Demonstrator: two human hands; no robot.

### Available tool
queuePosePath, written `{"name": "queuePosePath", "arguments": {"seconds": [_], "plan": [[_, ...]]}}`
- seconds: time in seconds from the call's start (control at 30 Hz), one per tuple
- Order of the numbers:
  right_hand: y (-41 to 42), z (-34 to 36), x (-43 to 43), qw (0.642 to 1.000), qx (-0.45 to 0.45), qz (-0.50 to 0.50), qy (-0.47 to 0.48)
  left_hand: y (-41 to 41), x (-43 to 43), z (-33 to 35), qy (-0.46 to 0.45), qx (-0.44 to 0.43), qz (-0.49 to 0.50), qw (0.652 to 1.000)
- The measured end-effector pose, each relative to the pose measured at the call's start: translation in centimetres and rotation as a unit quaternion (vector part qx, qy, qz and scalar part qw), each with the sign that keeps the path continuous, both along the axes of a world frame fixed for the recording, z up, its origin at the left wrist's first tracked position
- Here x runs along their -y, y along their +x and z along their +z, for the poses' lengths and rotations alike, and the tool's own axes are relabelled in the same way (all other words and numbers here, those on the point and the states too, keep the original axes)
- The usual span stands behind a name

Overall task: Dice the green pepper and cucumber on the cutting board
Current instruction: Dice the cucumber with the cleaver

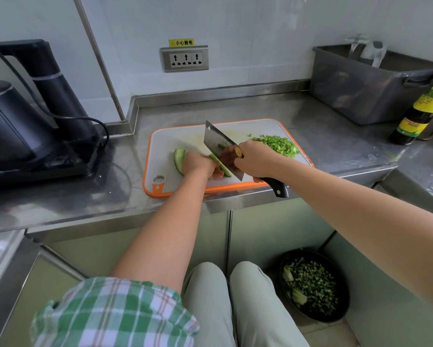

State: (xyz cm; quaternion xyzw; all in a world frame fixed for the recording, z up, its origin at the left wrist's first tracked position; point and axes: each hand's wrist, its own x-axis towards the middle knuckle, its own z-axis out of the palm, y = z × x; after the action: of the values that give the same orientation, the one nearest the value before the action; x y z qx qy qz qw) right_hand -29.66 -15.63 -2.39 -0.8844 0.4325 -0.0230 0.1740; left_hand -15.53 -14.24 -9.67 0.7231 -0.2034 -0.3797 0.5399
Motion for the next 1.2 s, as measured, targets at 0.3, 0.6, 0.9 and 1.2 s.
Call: {"name": "queuePosePath", "arguments": {"seconds": [0.3,0.6,0.9,1.2], "plan": [[0.8,0.1,-1.0,1.0,-0.009,-0.004,0.021,0.1,0.0,0.2,0.005,0.003,-0.001,1.0],[1.3,0.9,-1.2,0.999,-0.019,0.009,0.047,-0.1,0.3,0.4,0.027,-0.008,0.005,1.0],[1.6,-0.6,-0.4,0.999,0.013,-0.006,0.044,-0.2,0.3,0.5,0.037,0.01,0.009,0.999],[2.0,-1.2,-0.7,1.0,0.001,0.001,-0.006,-0.4,-0.2,0.5,0.015,0.03,0.016,0.999]]}}
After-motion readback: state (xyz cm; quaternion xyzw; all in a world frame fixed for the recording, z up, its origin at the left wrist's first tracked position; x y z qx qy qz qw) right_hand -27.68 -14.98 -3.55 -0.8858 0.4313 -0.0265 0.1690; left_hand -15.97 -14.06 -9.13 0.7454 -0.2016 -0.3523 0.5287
